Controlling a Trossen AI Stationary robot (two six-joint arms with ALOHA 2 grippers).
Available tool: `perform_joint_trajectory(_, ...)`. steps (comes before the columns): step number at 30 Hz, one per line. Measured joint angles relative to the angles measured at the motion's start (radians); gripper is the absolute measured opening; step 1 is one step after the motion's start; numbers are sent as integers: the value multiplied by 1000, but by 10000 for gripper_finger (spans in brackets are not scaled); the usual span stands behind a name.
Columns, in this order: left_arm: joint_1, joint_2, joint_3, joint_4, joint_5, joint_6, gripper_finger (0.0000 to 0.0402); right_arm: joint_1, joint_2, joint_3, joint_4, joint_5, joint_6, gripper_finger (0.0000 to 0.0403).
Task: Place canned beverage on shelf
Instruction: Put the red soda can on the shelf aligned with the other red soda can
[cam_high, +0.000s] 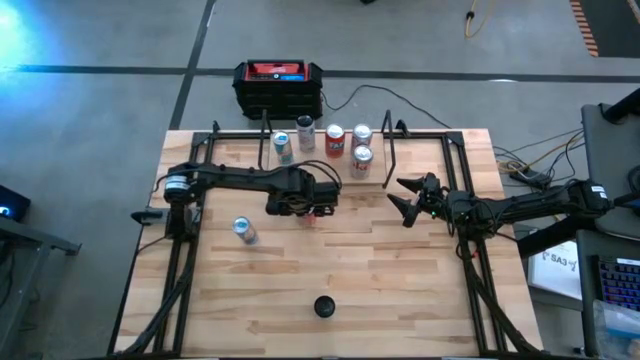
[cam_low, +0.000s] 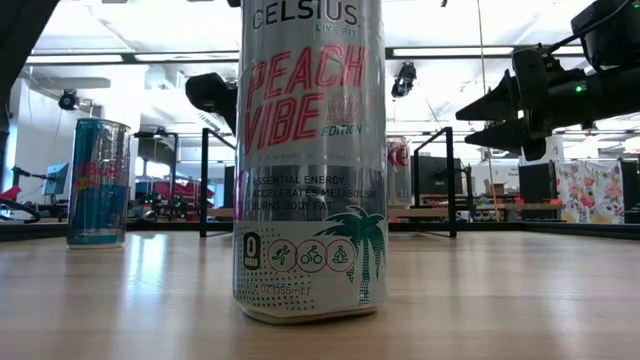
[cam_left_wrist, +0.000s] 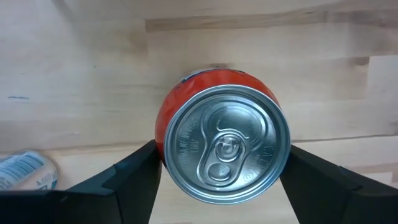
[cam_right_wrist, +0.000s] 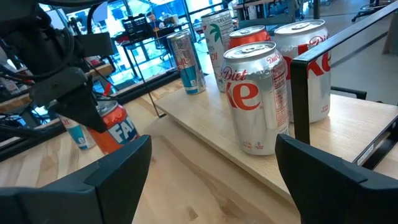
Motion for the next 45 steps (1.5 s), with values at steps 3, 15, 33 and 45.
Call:
perform_joint_trajectory(3, 0, 6, 1, 0, 0, -2, 280, 0, 0, 0, 0, 0, 0, 327)
perform_joint_trajectory(15, -5, 9, 30, -47, 6, -139, 392, 0, 0, 0, 0, 0, 0, 327)
perform_joint_trajectory(33, -7, 10, 104, -77, 199, -1118, 381, 0, 0, 0, 0, 0, 0, 327)
perform_joint_trajectory(45, -3, 10, 102, -47, 131, -1264, 381, 0, 0, 0, 0, 0, 0, 327)
